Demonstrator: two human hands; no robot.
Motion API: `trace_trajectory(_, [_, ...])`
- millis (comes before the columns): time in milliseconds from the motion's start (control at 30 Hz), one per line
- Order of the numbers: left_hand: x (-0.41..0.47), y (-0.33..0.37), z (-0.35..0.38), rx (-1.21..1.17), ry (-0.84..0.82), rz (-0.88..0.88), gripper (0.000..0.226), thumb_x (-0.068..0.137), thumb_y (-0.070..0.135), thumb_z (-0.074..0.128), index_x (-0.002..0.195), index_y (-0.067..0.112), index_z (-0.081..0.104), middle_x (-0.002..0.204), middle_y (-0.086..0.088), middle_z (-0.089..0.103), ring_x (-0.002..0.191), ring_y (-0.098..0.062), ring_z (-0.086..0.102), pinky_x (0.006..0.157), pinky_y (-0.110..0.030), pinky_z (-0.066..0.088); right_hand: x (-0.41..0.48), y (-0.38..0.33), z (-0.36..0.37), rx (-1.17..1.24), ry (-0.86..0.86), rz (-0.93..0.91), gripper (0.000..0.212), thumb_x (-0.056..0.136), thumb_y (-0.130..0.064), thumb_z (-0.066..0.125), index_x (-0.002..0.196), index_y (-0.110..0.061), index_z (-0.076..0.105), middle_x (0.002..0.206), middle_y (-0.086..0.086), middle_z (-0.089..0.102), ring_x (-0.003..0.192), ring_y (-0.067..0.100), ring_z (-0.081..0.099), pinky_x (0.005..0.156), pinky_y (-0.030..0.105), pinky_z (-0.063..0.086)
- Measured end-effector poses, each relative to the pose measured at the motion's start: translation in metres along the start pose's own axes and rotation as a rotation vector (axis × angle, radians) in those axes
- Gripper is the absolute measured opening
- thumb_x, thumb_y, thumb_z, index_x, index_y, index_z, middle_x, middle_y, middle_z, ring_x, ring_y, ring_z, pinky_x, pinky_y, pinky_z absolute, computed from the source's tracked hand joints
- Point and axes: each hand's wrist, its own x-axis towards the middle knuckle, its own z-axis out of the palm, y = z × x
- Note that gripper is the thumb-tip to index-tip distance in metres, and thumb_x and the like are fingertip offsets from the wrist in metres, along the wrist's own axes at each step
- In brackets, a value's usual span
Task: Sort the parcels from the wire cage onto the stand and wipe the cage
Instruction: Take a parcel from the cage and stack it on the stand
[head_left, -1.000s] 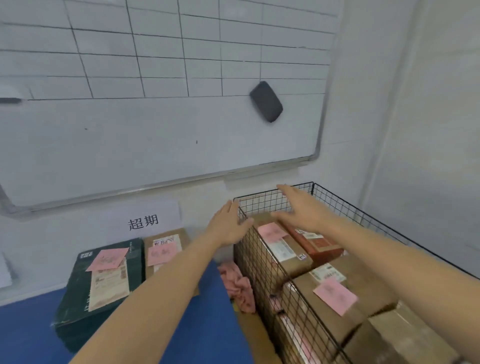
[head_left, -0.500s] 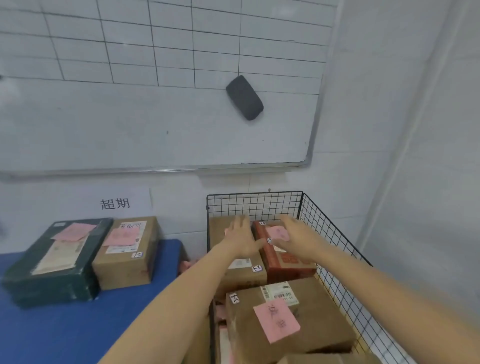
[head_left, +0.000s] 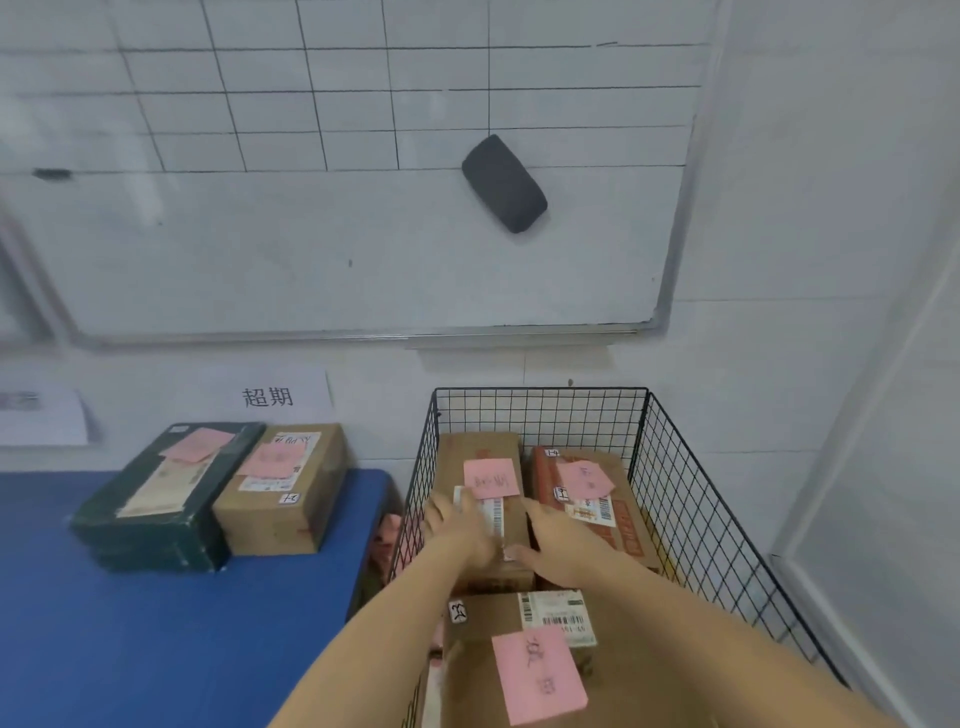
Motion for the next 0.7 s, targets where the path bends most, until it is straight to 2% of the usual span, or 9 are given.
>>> trace_trajectory(200, [0.011, -0.002, 0.001, 0.009, -0.039, -0.043, 0.101, 0.089, 0.041, 0.06, 0.15, 0.014, -0.015, 0.154, -0.026, -0.014, 0.144, -0.041, -0.011, 0.117, -0.05, 0.002, 0.017, 0.005, 0.01, -0.002, -0.064, -0.007, 0.074, 0.092, -0.039, 0.058, 0.149, -0.012, 0.02, 0.125, 0.013, 0.058, 0.108, 0.026, 0.06, 0.091, 0.038, 0.051])
trace_trajectory(367, [0.017, -0.008, 0.002, -0.012, 0.043, -0.014, 0.095, 0.08, 0.05, 0.067, 0.15, 0.018, 0.01, 0.15, -0.021, 0.011, 0.141, -0.039, 0.006, 0.117, -0.049, 0.015, 0.018, 0.004, 0.012, 0.011, -0.078, 0.005, 0.075, 0.094, -0.035, 0.057, 0.151, -0.011, 0.014, 0.13, 0.014, 0.053, 0.113, 0.026, 0.057, 0.092, 0.034, 0.047])
trace_trajectory(467, [0.018, -0.01, 0.0, -0.08, 0.083, 0.021, 0.09, 0.076, 0.047, 0.073, 0.146, 0.02, 0.023, 0.146, -0.018, 0.02, 0.138, -0.037, 0.013, 0.114, -0.047, 0.02, 0.016, 0.006, 0.009, 0.069, -0.048, 0.005, 0.079, 0.093, -0.032, 0.058, 0.152, -0.011, 0.009, 0.128, 0.011, 0.055, 0.108, 0.021, 0.059, 0.091, 0.033, 0.049])
trace_trajectory(600, [0.015, -0.008, -0.001, -0.142, 0.107, 0.059, 0.09, 0.074, 0.045, 0.076, 0.145, 0.022, 0.026, 0.143, -0.016, 0.021, 0.136, -0.036, 0.015, 0.113, -0.046, 0.02, 0.011, 0.014, 0.007, 0.14, -0.01, -0.008, 0.082, 0.089, -0.032, 0.062, 0.152, -0.015, 0.012, 0.121, 0.006, 0.059, 0.101, 0.017, 0.063, 0.089, 0.039, 0.052])
trace_trajectory(700, [0.011, -0.004, -0.005, -0.165, 0.135, 0.095, 0.09, 0.073, 0.041, 0.077, 0.145, 0.023, 0.026, 0.142, -0.016, 0.022, 0.136, -0.035, 0.014, 0.113, -0.044, 0.018, 0.005, 0.014, 0.003, 0.175, 0.031, -0.011, 0.081, 0.089, -0.032, 0.062, 0.152, -0.019, 0.013, 0.122, 0.005, 0.059, 0.097, 0.014, 0.064, 0.087, 0.037, 0.053])
